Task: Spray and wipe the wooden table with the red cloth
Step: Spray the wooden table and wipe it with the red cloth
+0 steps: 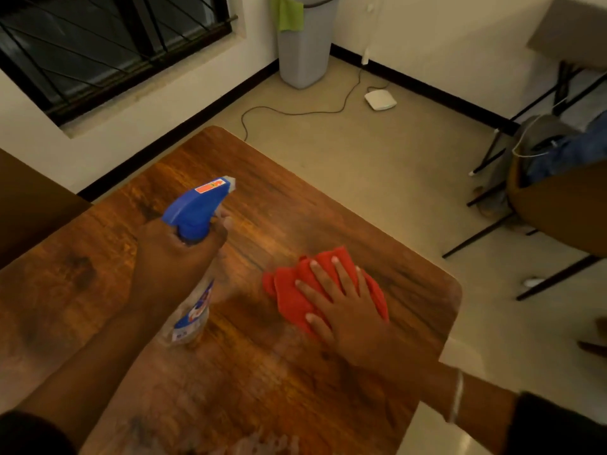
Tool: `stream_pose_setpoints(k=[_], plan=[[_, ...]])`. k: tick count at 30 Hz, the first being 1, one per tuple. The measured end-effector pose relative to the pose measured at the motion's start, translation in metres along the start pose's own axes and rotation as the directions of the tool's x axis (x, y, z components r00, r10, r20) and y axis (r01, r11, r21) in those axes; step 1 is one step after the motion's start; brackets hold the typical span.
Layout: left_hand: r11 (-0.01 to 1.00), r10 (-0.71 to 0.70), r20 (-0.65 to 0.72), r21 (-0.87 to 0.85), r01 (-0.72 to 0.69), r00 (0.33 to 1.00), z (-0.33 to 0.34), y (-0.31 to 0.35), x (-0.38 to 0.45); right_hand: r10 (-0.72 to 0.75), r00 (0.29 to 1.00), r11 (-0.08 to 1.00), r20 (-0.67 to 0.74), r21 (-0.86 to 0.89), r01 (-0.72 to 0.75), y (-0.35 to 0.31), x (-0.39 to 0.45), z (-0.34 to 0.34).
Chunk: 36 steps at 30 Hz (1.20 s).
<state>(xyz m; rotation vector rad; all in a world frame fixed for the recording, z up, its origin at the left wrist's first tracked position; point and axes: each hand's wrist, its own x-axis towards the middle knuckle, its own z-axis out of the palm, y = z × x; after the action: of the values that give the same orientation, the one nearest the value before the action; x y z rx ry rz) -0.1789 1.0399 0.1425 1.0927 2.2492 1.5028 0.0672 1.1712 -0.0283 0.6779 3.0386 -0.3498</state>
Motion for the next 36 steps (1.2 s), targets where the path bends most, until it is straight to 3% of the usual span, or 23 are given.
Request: stream_pose_setpoints(k=[3, 5, 9, 11, 17, 21, 24, 27, 31, 34, 36], plan=[[1.0, -0.022, -0.007, 0.006, 0.022, 1.0, 0.002, 0.001, -0.01, -0.067, 0.996, 0.996, 0.051, -0.064, 0.07, 0.0, -0.053, 0.004], [0.999, -0.032, -0.003, 0.019, 0.032, 0.999, 0.002, 0.0, -0.016, -0.042, 0.998, 0.996, 0.052, -0.074, 0.046, 0.016, -0.029, -0.008], [0.994, -0.088, 0.041, 0.071, 0.085, 0.995, 0.001, -0.004, -0.036, 0.291, 0.957, 0.956, 0.014, -0.022, -0.291, 0.044, 0.056, -0.042], [0.988, -0.097, 0.035, 0.127, 0.092, 0.995, 0.001, -0.003, -0.049, 0.358, 0.933, 0.933, 0.022, 0.007, -0.359, 0.042, 0.064, -0.045], [0.994, -0.007, 0.119, 0.112, -0.006, 0.993, 0.014, 0.022, -0.08, 0.268, 0.963, 0.963, 0.029, 0.009, -0.268, 0.006, -0.072, -0.009], [0.993, -0.115, 0.284, 0.036, 0.109, 0.952, 0.02, 0.027, -0.087, 0.514, 0.858, 0.858, 0.017, 0.01, -0.514, 0.061, -0.096, -0.032], [0.993, -0.12, 0.268, 0.031, 0.116, 0.956, 0.022, 0.031, -0.095, 0.671, 0.741, 0.734, 0.021, 0.117, -0.669, 0.106, -0.061, -0.064], [0.993, -0.118, 0.24, 0.028, 0.115, 0.964, 0.019, 0.03, -0.106, 0.656, 0.754, 0.746, 0.029, 0.128, -0.653, 0.111, -0.06, -0.068], [0.99, -0.142, 0.221, 0.012, 0.143, 0.965, 0.011, 0.034, -0.114, 0.592, 0.806, 0.806, 0.003, 0.027, -0.592, 0.049, -0.11, -0.036], [0.99, -0.134, 0.218, -0.018, 0.142, 0.967, -0.001, 0.035, -0.118, 0.313, 0.946, 0.948, 0.085, 0.033, -0.317, -0.014, -0.147, -0.012], [0.987, -0.153, 0.239, -0.003, 0.158, 0.959, -0.012, 0.031, -0.121, 0.095, 0.985, 0.994, 0.144, 0.034, -0.101, -0.048, -0.167, 0.005]])
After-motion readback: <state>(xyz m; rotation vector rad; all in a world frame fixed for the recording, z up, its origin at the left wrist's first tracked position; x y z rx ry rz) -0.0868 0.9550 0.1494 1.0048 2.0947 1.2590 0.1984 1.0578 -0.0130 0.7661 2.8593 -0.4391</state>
